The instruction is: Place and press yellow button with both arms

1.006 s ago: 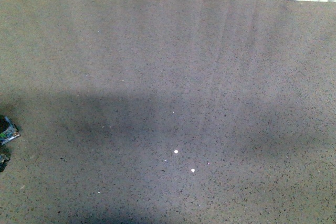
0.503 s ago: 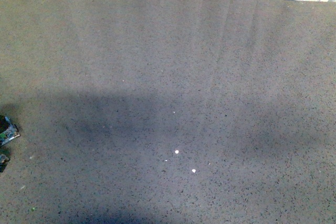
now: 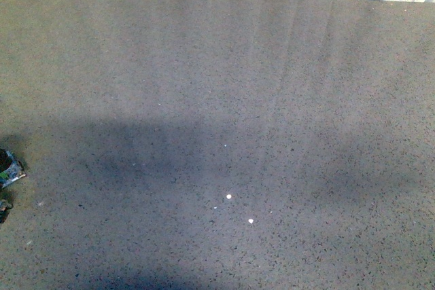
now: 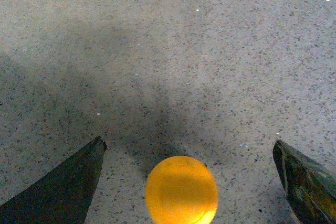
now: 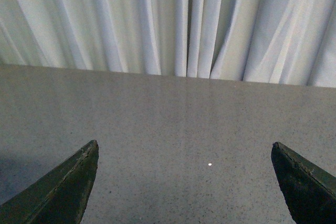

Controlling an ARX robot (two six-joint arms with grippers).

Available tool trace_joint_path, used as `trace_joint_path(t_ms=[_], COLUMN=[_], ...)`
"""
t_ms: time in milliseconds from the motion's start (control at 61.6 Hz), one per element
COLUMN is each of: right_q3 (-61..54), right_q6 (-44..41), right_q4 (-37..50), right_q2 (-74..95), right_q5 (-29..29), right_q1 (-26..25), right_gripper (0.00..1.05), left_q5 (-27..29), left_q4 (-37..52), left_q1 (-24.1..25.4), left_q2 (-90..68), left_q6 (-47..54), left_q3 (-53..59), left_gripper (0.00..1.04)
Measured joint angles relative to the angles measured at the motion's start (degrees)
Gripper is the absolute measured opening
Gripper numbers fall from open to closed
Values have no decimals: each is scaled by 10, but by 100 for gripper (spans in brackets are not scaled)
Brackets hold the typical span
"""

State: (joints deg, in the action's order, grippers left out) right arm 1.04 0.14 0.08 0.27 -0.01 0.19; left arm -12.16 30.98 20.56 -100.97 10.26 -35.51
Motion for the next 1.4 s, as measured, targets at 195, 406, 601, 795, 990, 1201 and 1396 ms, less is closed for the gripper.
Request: trace_joint_path(t_ms=[195, 406, 601, 795, 990, 1201, 1396], right_q3=[0, 0, 0, 0, 0, 0, 0], right_q6=[0, 0, 0, 0, 0, 0, 0], right_q4=[0, 0, 0, 0, 0, 0, 0], right_q2=[0, 0, 0, 0, 0, 0, 0], right_q5=[0, 0, 0, 0, 0, 0, 0], right_q1=[0, 0, 0, 0, 0, 0, 0], right_gripper=[96, 96, 96, 96, 96, 96, 96], left_q5=[7, 16, 15, 9, 5, 4, 6], left_q4=[6, 7, 7, 7, 0, -7, -7], left_q1=[11, 30, 35, 34, 25, 16, 11], left_q2=[-17, -34, -43, -45, -50, -53, -60], left_q6=[-5, -9, -9, -8, -6, -4, -4], left_q3=[-11, -28, -29, -29, -30, -32, -34], left_gripper=[96, 96, 96, 96, 96, 96, 96])
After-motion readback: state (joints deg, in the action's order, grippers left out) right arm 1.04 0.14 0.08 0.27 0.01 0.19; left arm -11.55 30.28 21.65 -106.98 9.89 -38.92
